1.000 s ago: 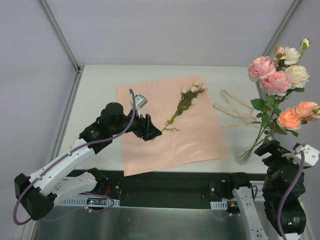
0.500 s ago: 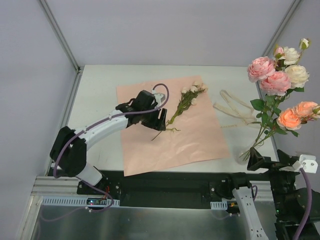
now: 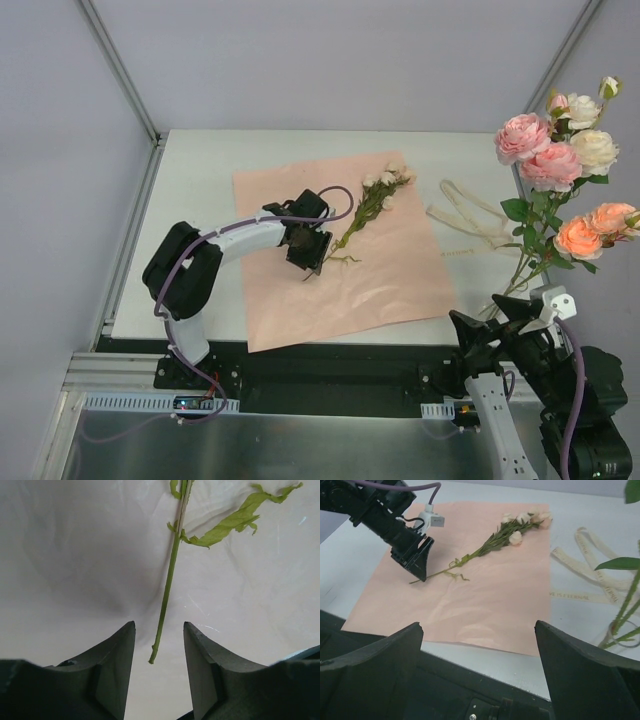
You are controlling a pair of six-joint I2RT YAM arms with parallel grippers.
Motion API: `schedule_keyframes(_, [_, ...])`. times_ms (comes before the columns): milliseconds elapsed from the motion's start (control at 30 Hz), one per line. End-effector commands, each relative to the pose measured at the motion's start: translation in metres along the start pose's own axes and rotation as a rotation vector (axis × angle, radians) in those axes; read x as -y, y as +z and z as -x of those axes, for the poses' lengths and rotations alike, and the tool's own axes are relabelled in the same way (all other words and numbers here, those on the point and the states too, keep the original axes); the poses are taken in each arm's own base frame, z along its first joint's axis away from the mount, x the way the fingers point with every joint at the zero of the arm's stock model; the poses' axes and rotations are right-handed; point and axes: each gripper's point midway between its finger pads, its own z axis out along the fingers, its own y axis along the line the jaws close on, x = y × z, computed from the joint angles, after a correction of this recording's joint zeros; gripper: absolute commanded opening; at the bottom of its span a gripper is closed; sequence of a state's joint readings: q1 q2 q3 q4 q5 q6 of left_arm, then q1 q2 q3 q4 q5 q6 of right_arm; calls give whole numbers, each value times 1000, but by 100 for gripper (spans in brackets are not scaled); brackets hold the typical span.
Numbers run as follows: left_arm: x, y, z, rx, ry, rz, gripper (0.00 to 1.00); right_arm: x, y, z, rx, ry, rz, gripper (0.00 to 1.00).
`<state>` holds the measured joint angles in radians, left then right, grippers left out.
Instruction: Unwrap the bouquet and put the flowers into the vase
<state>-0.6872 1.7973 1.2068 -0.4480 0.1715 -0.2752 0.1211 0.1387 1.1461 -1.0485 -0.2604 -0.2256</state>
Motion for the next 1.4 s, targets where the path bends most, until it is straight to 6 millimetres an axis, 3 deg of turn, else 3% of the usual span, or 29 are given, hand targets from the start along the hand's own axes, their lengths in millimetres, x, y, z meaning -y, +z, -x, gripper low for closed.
schedule_keyframes(0, [0,1,3,-10,25,40,41,-18,15,0,-25,41,120,97])
schedule_keyframes(367, [0,11,-2,-36,45,107,18,-43,39,-8,-111,122,309,86])
schedule_keyframes(433, [-1,8,2,-18,47,118,11,-50,45,-7,-144,151,355,84])
schedule_keyframes(467, [-1,6,3,-13,47,121,1,-51,47,-8,-162,162,365,82])
schedule_keyframes(600, [4,-11,14,47,34,111,0,-54,62,-9,-275,210,397,76])
schedule_keyframes(800, [19,-59,36,209,-1,72,0,-61,74,11,-298,254,437,75])
schedule_keyframes(867, [22,-85,44,294,-16,63,0,-63,78,18,-294,273,438,74])
schedule_keyframes(1000, [23,-122,47,424,-33,42,0,-76,93,17,-340,279,442,73])
schedule_keyframes(1033, [27,-141,50,480,-32,17,0,-79,99,16,-353,274,430,74])
schedule_keyframes(1100, [27,-153,46,515,-23,5,0,-93,113,13,-398,227,410,77])
schedule_keyframes(1167, [30,-178,45,588,-13,-20,0,-106,123,18,-412,171,384,87])
schedule_keyframes(1300, [28,-206,34,673,9,-44,0,-134,162,53,-353,119,253,93])
schedule_keyframes(1367, [30,-225,31,732,33,-68,0,-145,173,87,-282,232,231,92])
